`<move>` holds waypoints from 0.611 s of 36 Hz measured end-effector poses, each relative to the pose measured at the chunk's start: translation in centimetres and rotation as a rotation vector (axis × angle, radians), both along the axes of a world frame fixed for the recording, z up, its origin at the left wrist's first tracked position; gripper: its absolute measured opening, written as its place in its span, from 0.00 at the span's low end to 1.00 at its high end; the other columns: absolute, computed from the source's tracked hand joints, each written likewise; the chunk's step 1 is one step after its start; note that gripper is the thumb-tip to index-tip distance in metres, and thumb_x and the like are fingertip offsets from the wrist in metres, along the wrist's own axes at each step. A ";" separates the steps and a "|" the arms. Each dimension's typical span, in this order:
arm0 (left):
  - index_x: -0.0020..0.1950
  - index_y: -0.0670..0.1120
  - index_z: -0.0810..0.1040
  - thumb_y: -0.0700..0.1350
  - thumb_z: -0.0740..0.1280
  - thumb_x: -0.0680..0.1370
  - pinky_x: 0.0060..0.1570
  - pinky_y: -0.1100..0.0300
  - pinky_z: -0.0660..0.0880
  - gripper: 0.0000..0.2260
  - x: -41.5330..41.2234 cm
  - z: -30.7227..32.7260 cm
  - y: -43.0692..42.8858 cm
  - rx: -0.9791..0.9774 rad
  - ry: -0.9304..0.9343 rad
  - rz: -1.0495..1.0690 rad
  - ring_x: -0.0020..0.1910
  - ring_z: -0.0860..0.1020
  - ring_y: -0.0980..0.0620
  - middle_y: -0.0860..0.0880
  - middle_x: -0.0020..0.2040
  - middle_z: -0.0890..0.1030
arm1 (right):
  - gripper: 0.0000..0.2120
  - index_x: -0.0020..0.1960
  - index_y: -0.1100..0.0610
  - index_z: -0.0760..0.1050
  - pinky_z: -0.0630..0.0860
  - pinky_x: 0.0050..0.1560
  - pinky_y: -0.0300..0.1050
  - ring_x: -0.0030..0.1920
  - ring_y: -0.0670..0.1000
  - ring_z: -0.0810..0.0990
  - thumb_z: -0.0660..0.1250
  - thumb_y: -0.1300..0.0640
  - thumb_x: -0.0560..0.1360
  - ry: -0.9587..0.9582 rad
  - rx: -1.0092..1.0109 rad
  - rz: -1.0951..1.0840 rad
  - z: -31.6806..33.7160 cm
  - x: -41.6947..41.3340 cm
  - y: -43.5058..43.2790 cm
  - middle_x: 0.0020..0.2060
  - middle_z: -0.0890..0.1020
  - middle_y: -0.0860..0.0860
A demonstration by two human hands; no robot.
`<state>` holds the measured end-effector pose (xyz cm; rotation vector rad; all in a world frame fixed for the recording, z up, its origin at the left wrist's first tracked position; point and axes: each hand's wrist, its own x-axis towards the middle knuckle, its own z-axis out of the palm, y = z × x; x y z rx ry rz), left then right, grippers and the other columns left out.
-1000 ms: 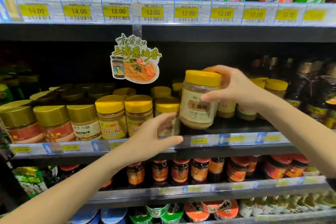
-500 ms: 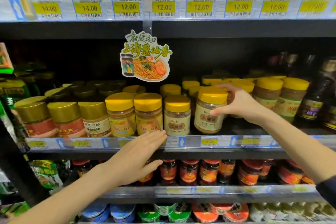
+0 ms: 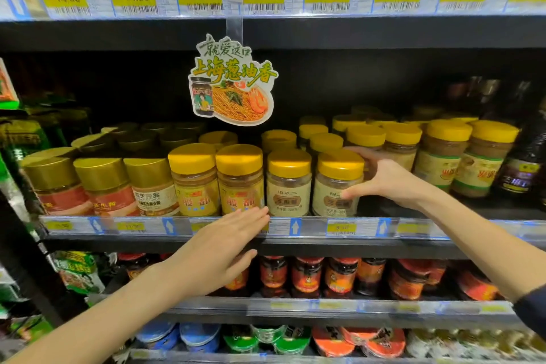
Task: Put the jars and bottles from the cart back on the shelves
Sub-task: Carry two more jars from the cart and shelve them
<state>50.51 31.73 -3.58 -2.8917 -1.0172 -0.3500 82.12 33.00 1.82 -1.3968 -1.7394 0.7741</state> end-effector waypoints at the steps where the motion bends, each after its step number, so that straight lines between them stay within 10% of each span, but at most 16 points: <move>1: 0.76 0.51 0.54 0.58 0.47 0.77 0.71 0.56 0.40 0.28 0.0 -0.1 0.0 -0.005 -0.008 0.002 0.73 0.50 0.61 0.56 0.75 0.52 | 0.36 0.64 0.47 0.65 0.74 0.42 0.24 0.49 0.32 0.76 0.76 0.67 0.63 0.001 -0.003 0.014 0.1 0.0 0.0 0.52 0.75 0.37; 9: 0.76 0.49 0.55 0.54 0.50 0.79 0.71 0.58 0.38 0.25 0.4 0.2 -0.3 0.008 -0.018 0.030 0.73 0.50 0.60 0.55 0.75 0.53 | 0.35 0.66 0.46 0.62 0.72 0.40 0.22 0.44 0.24 0.75 0.74 0.66 0.66 -0.050 -0.027 0.082 0.1 0.4 0.6 0.52 0.73 0.35; 16: 0.76 0.50 0.51 0.46 0.57 0.81 0.67 0.71 0.34 0.25 1.0 0.6 -1.0 -0.043 -0.002 0.107 0.72 0.45 0.64 0.57 0.75 0.50 | 0.48 0.74 0.50 0.57 0.72 0.62 0.39 0.67 0.47 0.70 0.77 0.52 0.61 -0.136 -0.046 0.073 0.4 0.5 0.6 0.68 0.70 0.47; 22: 0.77 0.50 0.50 0.49 0.57 0.81 0.67 0.71 0.39 0.27 1.4 1.6 -1.9 -0.120 0.027 0.162 0.72 0.45 0.64 0.55 0.77 0.49 | 0.46 0.72 0.56 0.63 0.69 0.67 0.48 0.65 0.48 0.73 0.77 0.47 0.58 -0.284 0.055 0.021 0.9 0.2 -1.6 0.67 0.73 0.51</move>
